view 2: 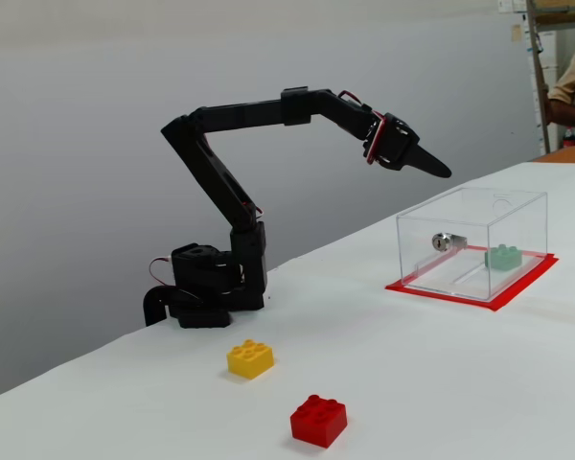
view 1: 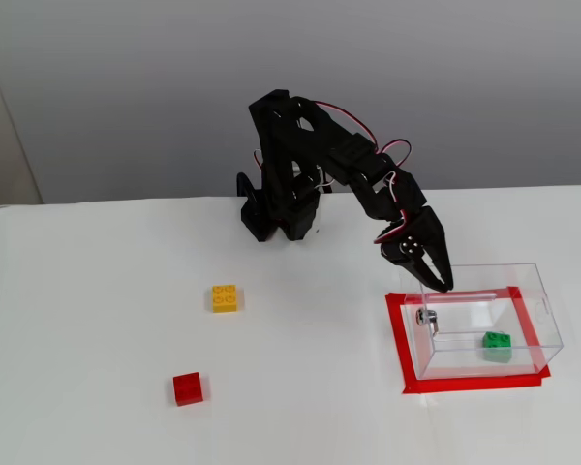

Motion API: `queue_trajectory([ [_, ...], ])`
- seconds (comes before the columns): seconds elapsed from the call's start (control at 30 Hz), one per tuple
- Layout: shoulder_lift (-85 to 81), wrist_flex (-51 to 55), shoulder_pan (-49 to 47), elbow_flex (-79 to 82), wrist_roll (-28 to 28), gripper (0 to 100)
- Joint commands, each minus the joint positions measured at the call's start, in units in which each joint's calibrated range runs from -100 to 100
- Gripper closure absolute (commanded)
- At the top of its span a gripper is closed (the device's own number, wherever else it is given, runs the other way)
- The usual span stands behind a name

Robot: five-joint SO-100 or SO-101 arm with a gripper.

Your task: Pick the green lego brick and place it into the transparent box

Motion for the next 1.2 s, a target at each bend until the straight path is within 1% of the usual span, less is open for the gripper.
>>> queue_trajectory([
  [0.0, -7.9, 2.6, 5.5, 2.9, 0.2, 98],
  [0.1, -12.8, 4.6, 10.9, 6.1, 0.2, 98],
  [0.4, -26.6, 4.6, 29.1, 16.5, 0.1, 98],
  [0.57, -35.0, 4.6, 36.9, 22.8, 0.1, 98],
  [0.83, -46.0, 4.6, 43.1, 29.6, 0.1, 98],
  [1.17, -59.3, 4.2, 45.8, 38.0, 0.2, 98],
])
